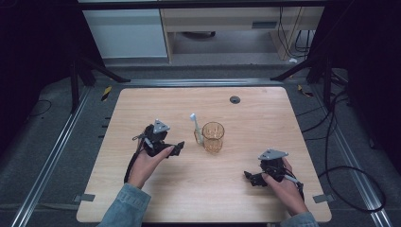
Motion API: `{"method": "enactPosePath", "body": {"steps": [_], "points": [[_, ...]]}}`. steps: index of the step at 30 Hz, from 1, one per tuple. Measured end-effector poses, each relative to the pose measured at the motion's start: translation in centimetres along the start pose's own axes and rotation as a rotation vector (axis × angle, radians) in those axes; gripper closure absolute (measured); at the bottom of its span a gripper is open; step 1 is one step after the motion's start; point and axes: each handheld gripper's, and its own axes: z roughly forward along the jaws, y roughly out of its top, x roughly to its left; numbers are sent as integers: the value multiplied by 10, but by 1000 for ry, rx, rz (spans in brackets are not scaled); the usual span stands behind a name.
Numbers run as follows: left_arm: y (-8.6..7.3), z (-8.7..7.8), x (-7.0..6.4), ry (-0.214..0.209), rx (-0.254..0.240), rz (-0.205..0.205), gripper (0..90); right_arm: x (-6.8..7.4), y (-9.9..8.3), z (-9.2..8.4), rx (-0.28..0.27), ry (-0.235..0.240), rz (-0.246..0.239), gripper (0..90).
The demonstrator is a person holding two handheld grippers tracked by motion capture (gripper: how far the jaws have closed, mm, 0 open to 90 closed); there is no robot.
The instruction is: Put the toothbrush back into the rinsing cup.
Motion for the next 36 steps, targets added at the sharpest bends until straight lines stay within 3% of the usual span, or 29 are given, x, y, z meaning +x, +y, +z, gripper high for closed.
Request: {"method": "enactPosePath", "body": {"steps": [16, 25, 30, 36], "points": [[-34, 1, 52, 122, 111, -62, 63, 0, 0, 0, 0, 0, 0, 4], [-53, 1, 76, 183, 171, -75, 51, 0, 0, 0, 0, 0, 0, 3], [-63, -3, 92, 211, 181, -112, 51, 0, 0, 0, 0, 0, 0, 4], [-72, -3, 103, 235, 196, -133, 44, 0, 0, 0, 0, 0, 0, 3]]}}
